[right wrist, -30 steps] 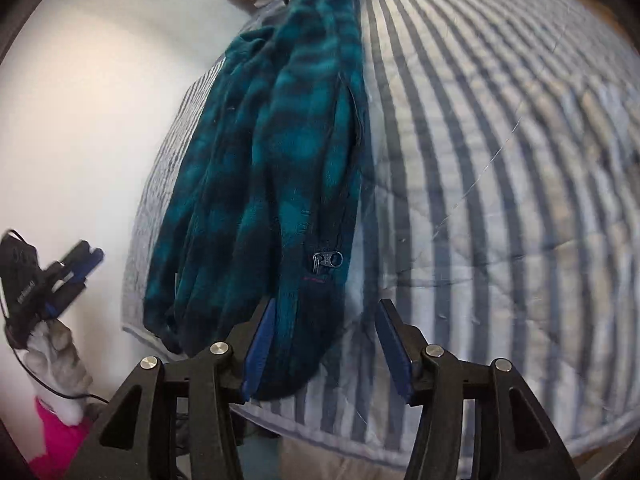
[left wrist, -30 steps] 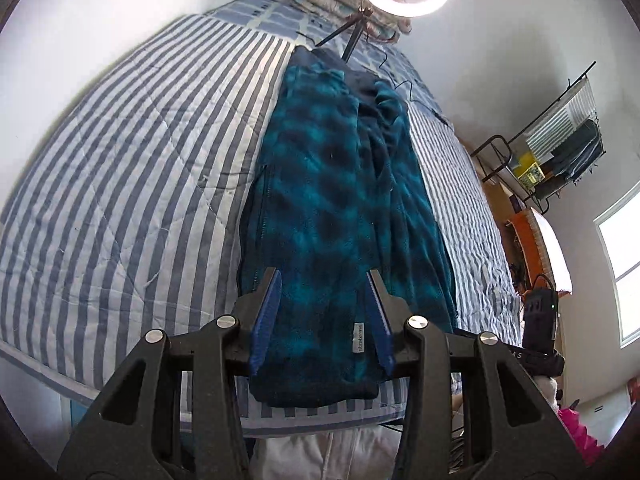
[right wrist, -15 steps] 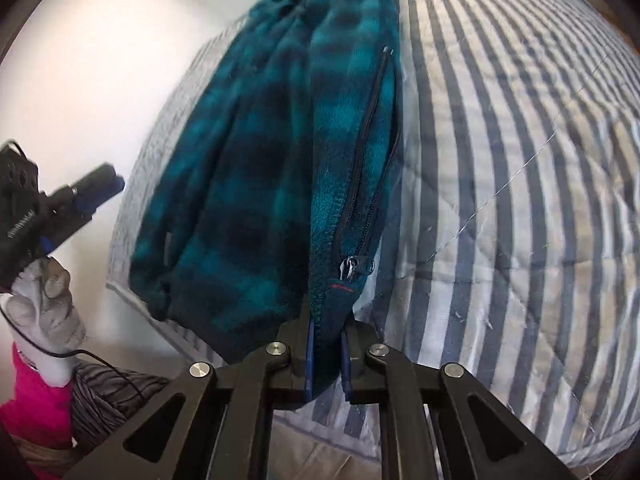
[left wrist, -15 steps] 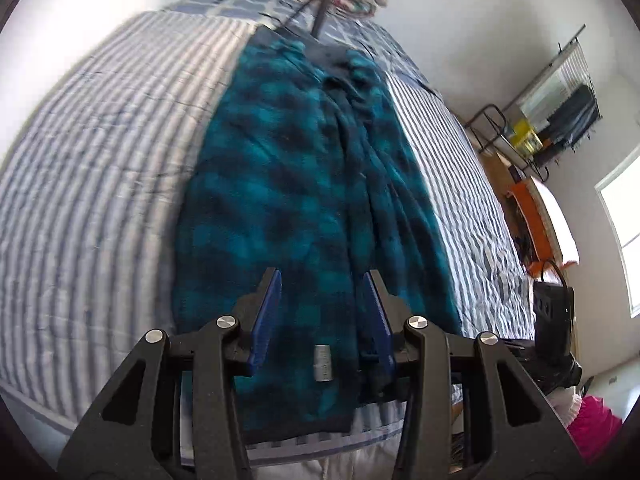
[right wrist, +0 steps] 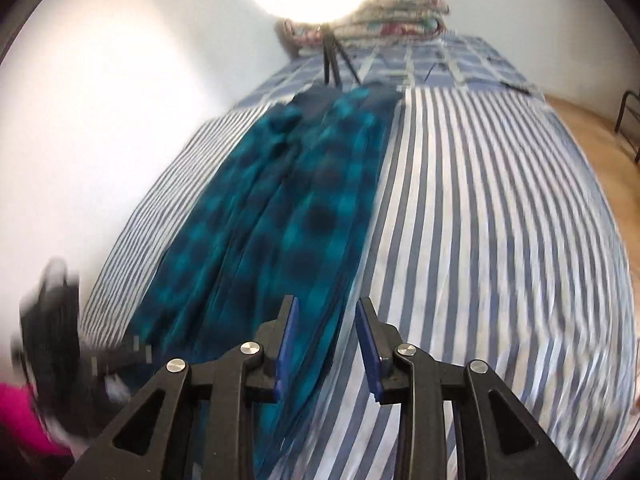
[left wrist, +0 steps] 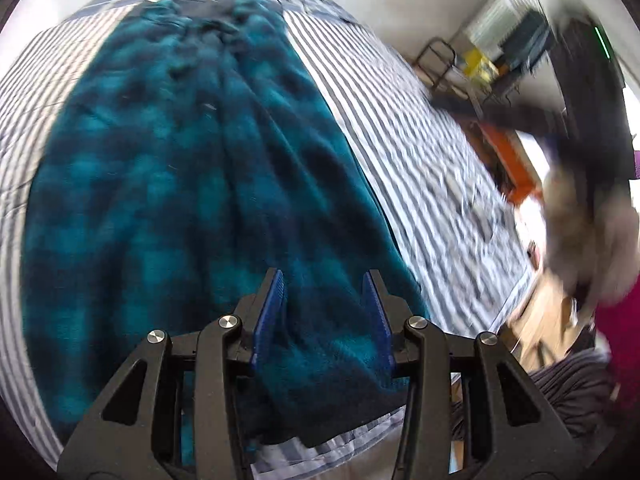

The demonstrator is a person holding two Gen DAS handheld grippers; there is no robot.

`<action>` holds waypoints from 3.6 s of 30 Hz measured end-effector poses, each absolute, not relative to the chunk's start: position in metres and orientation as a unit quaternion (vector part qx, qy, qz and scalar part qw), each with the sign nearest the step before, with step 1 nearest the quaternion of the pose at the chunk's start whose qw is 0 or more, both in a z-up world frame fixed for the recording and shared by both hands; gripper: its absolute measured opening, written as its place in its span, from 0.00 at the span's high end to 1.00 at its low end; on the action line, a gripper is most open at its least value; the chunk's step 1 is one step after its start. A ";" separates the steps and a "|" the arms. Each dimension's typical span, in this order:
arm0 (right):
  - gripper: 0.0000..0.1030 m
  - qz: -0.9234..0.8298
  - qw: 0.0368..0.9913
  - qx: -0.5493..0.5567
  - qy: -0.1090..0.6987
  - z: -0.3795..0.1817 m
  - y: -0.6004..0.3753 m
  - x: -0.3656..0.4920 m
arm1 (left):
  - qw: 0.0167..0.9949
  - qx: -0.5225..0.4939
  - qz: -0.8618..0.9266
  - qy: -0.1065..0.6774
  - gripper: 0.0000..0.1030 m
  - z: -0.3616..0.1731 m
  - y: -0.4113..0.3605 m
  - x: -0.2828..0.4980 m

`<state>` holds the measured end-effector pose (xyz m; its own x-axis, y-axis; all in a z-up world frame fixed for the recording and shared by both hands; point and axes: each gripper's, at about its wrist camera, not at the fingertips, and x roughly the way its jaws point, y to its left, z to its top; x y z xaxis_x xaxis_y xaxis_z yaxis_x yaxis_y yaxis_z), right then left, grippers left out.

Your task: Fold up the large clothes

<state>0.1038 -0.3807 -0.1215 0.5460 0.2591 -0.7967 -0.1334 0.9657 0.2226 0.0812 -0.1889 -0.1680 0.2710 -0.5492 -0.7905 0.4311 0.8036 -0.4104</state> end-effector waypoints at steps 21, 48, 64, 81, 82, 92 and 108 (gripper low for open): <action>0.75 0.054 0.876 0.005 0.479 -0.218 -0.342 0.419 | 0.782 -0.008 -0.314 0.538 0.59 -0.200 -0.228 0.074; 0.58 0.117 0.894 0.105 0.419 -0.040 -0.388 0.098 | 0.811 -0.130 -0.315 0.475 0.48 -0.107 -0.102 0.069; 0.39 0.129 0.811 0.172 0.544 -0.195 -0.364 0.012 | 0.740 -0.348 -0.175 0.548 0.41 -0.221 0.030 0.076; 0.57 0.215 0.764 0.256 0.552 -0.244 -0.337 0.016 | 0.734 -0.302 -0.233 0.562 0.75 -0.233 -0.022 0.061; 0.66 0.215 0.763 0.257 0.552 -0.243 -0.337 0.017 | 0.732 -0.307 -0.234 0.561 0.79 -0.233 -0.020 0.061; 0.85 0.248 0.756 0.313 0.518 -0.215 -0.355 0.014 | 0.718 -0.366 -0.267 0.529 0.86 -0.193 -0.007 0.058; 0.87 0.237 0.762 0.379 0.468 -0.153 -0.378 0.055 | 0.748 -0.376 -0.246 0.488 0.87 -0.128 -0.017 0.135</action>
<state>0.0546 -0.3783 -0.1530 0.4496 0.7165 -0.5334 -0.0061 0.5996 0.8003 0.1348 -0.0165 -0.1279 0.4027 -0.7351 -0.5454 0.0011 0.5962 -0.8028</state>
